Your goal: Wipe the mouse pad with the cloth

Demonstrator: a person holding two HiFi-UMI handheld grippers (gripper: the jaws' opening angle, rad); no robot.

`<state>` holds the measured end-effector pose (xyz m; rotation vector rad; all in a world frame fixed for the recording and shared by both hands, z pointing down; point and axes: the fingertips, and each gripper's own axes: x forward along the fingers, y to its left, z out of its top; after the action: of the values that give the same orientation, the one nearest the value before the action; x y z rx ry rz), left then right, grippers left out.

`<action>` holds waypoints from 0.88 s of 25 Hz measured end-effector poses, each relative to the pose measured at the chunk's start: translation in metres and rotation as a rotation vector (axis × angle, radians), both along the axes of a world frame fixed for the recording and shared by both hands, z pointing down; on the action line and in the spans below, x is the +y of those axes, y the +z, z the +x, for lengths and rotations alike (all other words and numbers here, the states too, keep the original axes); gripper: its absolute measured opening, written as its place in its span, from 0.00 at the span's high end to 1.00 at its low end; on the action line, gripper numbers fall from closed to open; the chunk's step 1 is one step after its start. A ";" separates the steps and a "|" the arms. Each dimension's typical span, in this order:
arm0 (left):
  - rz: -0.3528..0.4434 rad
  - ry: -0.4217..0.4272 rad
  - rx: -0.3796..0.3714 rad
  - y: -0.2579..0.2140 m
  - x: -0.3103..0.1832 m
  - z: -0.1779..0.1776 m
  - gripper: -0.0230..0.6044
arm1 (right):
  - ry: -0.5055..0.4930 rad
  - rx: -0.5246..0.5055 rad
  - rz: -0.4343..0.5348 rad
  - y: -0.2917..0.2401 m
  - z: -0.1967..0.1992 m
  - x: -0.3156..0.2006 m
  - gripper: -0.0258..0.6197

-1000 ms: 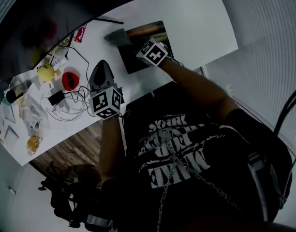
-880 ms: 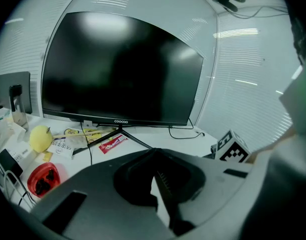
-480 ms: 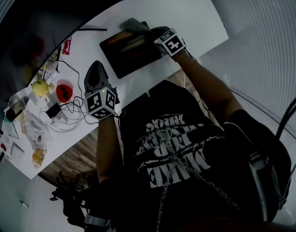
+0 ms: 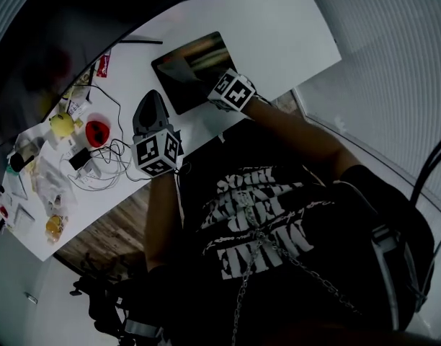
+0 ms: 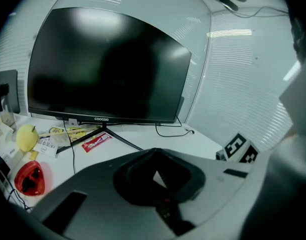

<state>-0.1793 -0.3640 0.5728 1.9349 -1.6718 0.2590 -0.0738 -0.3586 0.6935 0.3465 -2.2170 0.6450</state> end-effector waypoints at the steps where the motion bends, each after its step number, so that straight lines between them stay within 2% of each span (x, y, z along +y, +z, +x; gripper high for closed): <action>1: -0.003 -0.001 -0.002 0.001 0.003 0.000 0.95 | -0.041 -0.010 -0.006 0.000 -0.013 0.013 0.93; 4: -0.011 -0.010 -0.007 0.003 0.012 -0.003 0.95 | -0.143 0.000 0.005 0.006 -0.036 0.037 0.93; 7: -0.019 -0.027 -0.007 0.006 0.022 -0.004 0.95 | -0.175 0.050 0.023 0.021 -0.028 0.039 0.93; 11: -0.020 -0.043 -0.004 0.007 0.029 -0.004 0.95 | -0.084 0.077 0.020 0.023 0.016 0.016 0.93; 17: -0.002 -0.063 0.005 0.004 0.034 0.002 0.95 | 0.088 0.153 0.064 0.023 0.099 -0.030 0.93; 22: 0.009 -0.090 0.015 0.001 0.044 0.006 0.95 | 0.175 0.201 0.091 0.026 0.133 -0.045 0.93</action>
<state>-0.1732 -0.3196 0.5741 1.8585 -1.7478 0.2023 0.0595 -0.4031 0.7193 0.6293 -2.0422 0.5759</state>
